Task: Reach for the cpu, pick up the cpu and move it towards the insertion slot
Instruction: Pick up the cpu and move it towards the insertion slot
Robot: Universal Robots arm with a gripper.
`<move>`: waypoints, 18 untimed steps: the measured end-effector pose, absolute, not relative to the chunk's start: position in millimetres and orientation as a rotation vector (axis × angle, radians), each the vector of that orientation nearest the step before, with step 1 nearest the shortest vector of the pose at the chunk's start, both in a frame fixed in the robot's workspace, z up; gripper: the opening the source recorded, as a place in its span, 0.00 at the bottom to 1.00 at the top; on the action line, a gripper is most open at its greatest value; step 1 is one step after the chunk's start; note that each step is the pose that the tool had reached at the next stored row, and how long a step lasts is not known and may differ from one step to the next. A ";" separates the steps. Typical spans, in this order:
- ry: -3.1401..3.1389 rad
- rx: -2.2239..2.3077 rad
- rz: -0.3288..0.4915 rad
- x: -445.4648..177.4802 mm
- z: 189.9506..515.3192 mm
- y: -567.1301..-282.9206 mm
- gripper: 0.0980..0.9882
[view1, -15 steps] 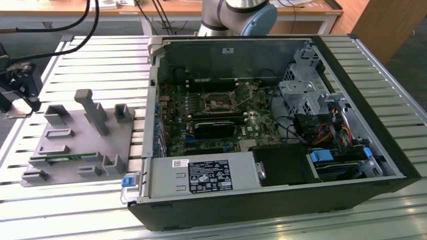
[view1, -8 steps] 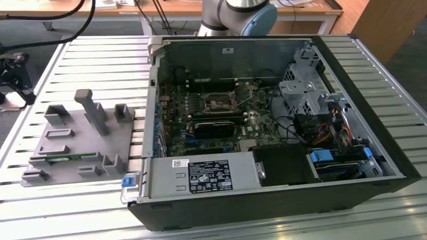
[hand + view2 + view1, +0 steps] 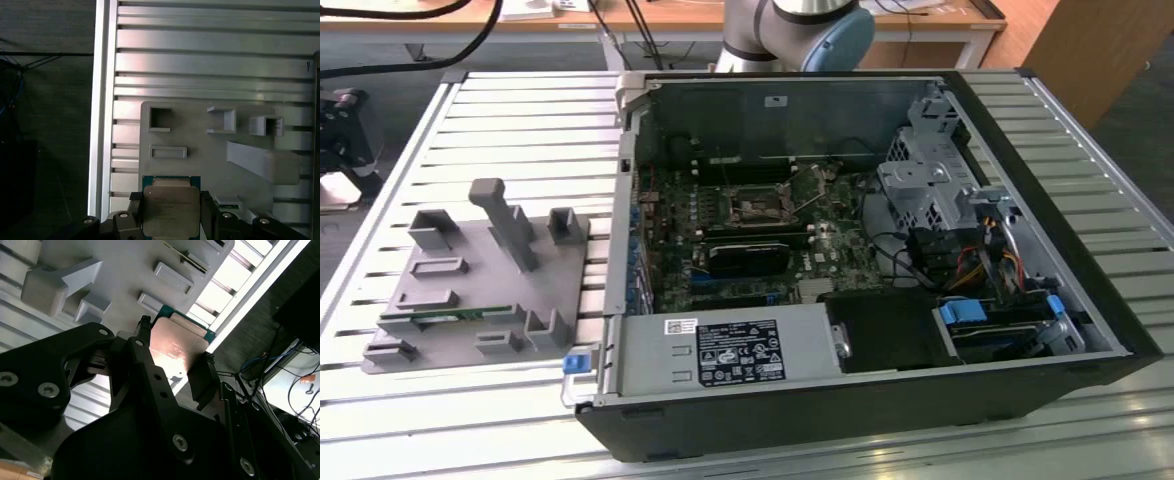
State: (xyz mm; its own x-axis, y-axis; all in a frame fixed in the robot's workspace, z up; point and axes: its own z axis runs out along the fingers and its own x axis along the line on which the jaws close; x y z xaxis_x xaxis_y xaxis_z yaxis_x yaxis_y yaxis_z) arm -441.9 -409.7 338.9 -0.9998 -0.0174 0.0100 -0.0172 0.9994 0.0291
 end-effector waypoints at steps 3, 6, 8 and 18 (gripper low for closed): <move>-3.131 0.027 -0.044 -441.9 344.4 -409.3 0.50; -3.131 0.027 -0.042 -441.9 351.2 -408.8 0.50; -3.131 0.027 -0.041 -441.8 356.6 -408.6 0.50; -3.131 0.027 -0.033 -441.9 381.7 -407.8 0.50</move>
State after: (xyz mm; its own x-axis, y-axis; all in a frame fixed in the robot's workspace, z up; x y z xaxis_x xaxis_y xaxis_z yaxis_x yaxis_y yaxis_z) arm -441.9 -407.8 381.7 -0.9998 -0.0173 0.0102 -0.0171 0.9996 0.0215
